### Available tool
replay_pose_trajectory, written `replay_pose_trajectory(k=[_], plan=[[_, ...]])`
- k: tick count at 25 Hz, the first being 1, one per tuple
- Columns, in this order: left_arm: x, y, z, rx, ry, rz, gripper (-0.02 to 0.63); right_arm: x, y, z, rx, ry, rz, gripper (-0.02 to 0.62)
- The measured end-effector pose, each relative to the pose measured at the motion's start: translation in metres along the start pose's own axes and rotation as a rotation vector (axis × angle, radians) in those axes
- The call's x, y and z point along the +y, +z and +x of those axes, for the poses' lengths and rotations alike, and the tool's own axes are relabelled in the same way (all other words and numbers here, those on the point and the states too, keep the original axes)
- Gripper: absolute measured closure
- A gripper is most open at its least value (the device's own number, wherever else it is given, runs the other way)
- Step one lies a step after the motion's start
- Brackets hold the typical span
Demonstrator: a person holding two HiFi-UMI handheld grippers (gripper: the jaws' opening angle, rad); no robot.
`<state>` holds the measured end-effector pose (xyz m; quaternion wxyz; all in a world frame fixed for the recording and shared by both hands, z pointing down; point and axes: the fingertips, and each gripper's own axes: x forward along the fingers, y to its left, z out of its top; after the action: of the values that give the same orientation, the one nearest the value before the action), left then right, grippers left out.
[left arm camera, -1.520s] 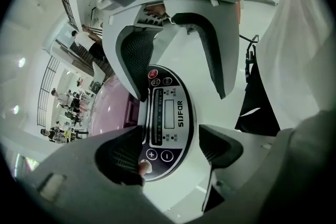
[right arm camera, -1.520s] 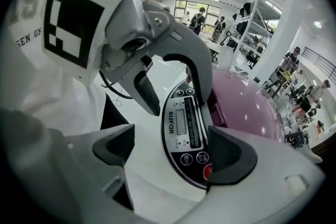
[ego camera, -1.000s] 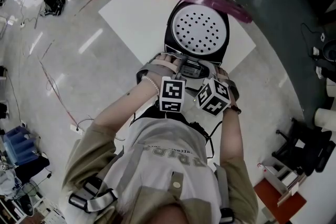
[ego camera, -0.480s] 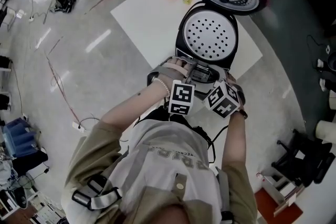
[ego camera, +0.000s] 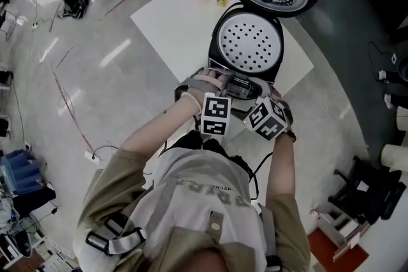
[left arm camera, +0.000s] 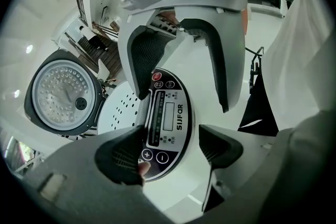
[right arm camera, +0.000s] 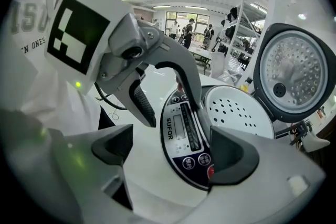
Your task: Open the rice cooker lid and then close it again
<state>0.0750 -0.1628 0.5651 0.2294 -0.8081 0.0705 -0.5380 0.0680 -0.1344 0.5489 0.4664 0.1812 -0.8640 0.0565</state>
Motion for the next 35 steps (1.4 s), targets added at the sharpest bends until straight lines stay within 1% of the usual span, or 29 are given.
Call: replay_pose_trajectory(k=[3,9,12,16,18,22,28,32,35], plan=[[0.002,0.0,0.0,-0.008,-0.024,-0.022,0.258,-0.003,0.002,-0.001,-0.034,0.01,0.027,0.164],[0.002,0.003,0.001,-0.028,-0.05,-0.064,0.259,-0.002,0.0,-0.001,-0.082,0.002,0.009,0.164],[0.002,0.004,0.0,-0.041,-0.058,-0.097,0.265,-0.003,0.001,-0.002,-0.12,-0.016,0.009,0.164],[0.004,0.004,0.0,-0.062,-0.068,-0.118,0.284,-0.002,-0.001,-0.001,-0.151,-0.031,-0.01,0.164],[0.005,0.005,-0.001,-0.078,-0.07,-0.146,0.284,-0.004,0.0,-0.003,-0.186,-0.038,0.005,0.164],[0.011,0.007,-0.006,-0.108,-0.042,-0.2,0.279,-0.015,0.008,-0.019,-0.29,-0.091,0.049,0.164],[0.033,0.012,-0.022,-0.154,0.018,-0.276,0.278,-0.031,0.003,-0.046,-0.363,-0.132,0.061,0.164],[0.051,0.01,-0.031,-0.138,0.064,-0.282,0.278,-0.041,0.0,-0.062,-0.393,-0.155,0.053,0.164],[0.07,0.006,-0.041,-0.127,0.112,-0.282,0.278,-0.053,0.007,-0.079,-0.436,-0.204,0.028,0.164]])
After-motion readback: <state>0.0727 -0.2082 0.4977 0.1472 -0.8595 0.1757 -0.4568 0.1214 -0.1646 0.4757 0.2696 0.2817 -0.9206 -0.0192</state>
